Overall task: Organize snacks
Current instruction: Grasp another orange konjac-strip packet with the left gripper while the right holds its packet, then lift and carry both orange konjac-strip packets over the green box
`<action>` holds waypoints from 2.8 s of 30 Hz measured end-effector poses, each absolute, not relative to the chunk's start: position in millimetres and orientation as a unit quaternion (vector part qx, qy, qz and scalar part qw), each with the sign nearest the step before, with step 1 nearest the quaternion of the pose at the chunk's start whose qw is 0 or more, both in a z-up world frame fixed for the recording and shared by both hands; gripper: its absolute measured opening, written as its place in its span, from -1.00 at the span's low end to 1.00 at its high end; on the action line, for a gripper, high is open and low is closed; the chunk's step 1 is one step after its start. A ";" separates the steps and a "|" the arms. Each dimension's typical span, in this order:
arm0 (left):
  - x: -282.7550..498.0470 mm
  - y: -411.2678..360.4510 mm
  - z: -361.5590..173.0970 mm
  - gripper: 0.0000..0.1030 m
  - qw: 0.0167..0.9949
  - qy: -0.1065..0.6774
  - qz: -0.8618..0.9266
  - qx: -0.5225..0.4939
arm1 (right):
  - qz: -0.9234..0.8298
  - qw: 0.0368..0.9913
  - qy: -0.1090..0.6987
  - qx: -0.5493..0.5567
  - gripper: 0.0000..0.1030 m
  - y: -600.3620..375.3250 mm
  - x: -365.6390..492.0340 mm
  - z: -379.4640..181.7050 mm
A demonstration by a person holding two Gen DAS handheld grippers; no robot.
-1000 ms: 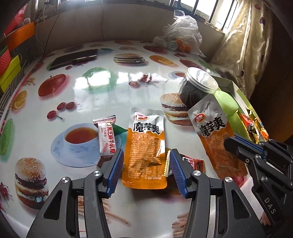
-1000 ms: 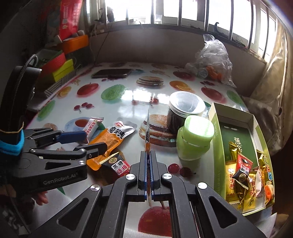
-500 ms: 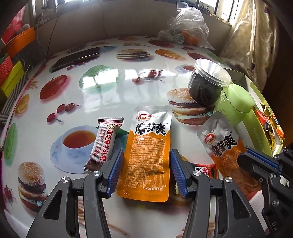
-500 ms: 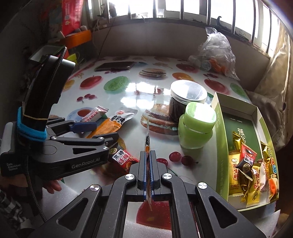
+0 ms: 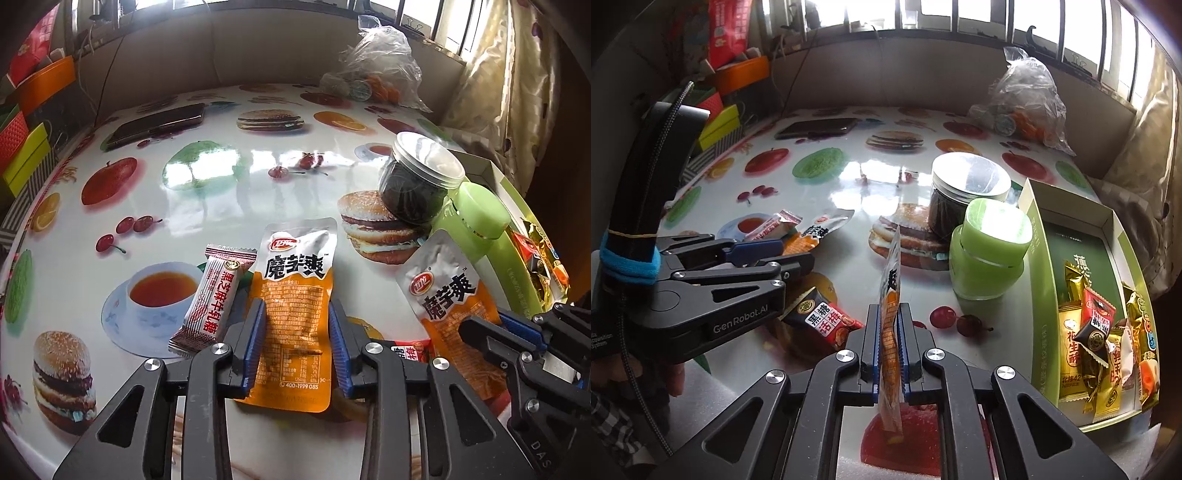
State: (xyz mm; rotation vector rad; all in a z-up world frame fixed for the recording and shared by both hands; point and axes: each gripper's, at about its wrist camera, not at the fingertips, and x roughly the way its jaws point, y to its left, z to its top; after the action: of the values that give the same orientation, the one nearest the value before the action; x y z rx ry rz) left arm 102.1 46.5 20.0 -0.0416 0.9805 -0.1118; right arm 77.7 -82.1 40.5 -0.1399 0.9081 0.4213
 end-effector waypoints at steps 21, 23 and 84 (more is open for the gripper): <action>87.4 53.1 35.6 -0.77 0.897 0.436 -0.056 -0.041 | 0.204 0.887 0.410 -0.057 -0.87 -81.3 68.8 45.2; 85.1 54.3 37.4 -0.80 0.898 0.433 -0.057 -0.046 | 0.206 0.888 0.408 -0.056 -0.87 -81.2 67.0 46.7; 70.5 52.0 49.8 -0.35 0.902 0.431 -0.024 -0.012 | 0.214 0.899 0.381 -0.038 -0.87 -87.2 51.2 63.0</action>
State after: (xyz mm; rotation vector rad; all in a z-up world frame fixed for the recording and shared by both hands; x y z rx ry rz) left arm 70.5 52.0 49.8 -0.0244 0.8906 -0.0498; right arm 51.2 -87.2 63.0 -0.0792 0.7893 0.4420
